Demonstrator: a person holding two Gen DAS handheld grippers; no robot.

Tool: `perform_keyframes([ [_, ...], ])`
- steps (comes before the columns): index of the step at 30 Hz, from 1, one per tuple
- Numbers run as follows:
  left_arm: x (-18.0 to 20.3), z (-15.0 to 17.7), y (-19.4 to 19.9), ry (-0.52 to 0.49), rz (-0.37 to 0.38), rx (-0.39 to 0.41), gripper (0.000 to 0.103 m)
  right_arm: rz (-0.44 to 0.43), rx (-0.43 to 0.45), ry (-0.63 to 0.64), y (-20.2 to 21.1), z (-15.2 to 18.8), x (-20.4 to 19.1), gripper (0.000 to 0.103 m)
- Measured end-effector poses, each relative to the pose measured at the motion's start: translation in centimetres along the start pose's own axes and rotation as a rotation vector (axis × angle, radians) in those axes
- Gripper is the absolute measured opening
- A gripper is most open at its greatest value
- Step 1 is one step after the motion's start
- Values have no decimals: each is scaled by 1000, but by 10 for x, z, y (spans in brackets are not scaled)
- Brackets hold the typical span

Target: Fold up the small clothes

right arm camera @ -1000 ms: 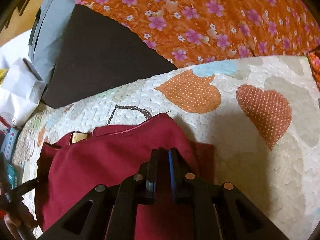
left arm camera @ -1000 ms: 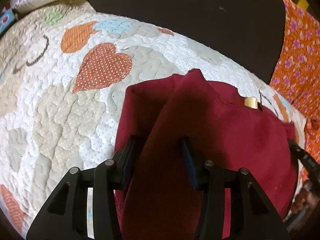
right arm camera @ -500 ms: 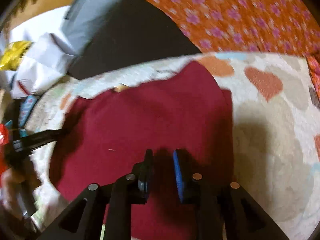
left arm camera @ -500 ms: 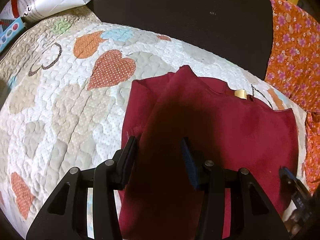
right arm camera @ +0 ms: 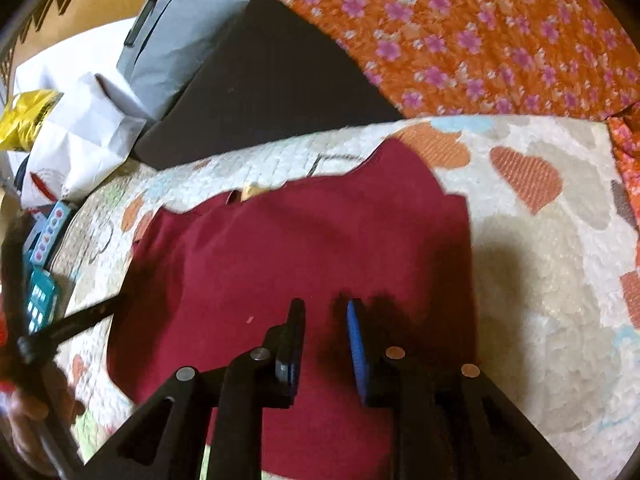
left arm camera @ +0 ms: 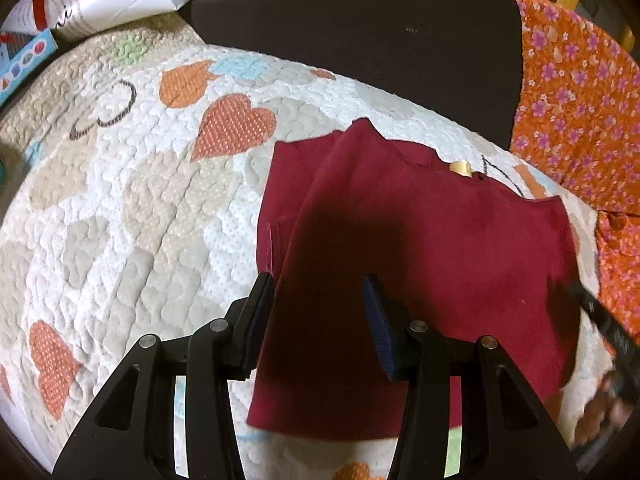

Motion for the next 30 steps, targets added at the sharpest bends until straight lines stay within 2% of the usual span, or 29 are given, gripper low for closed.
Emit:
perform_keyframes([
  [3, -9, 3, 0, 29, 31, -36, 61, 54, 16, -19, -2, -6, 14, 21],
  [5, -18, 2, 1, 74, 55, -46, 62, 88, -23, -37, -17, -4, 27, 28],
  [7, -26, 1, 2, 109, 60, -53, 62, 74, -72, -61, -35, 1, 37, 30],
  [11, -38, -1, -3, 148, 55, -70, 62, 84, -72, -15, -34, -3, 29, 32],
  [18, -38, 2, -7, 142, 58, -89, 62, -40, -48, 13, -19, -14, -7, 32],
  [21, -38, 2, -10, 125, 50, -93, 62, -114, -44, 41, -23, -19, -31, 32],
  [25, -43, 1, -20, 141, 49, -123, 62, -249, -51, 13, -37, -25, -59, 32],
  [30, -46, -4, -25, 139, 84, -111, 62, -266, -70, 21, -56, -27, -81, 32],
])
Point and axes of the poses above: each gripper's, at about its wrist camera, not at the fingertips, and y roughly against the way its jaws point, x to its right, z to its underside, the point moved 3 cm from there along -y, roughly the way its jaws point, and after that the axes turned 12 degrees about y, right-handed, at the moved point
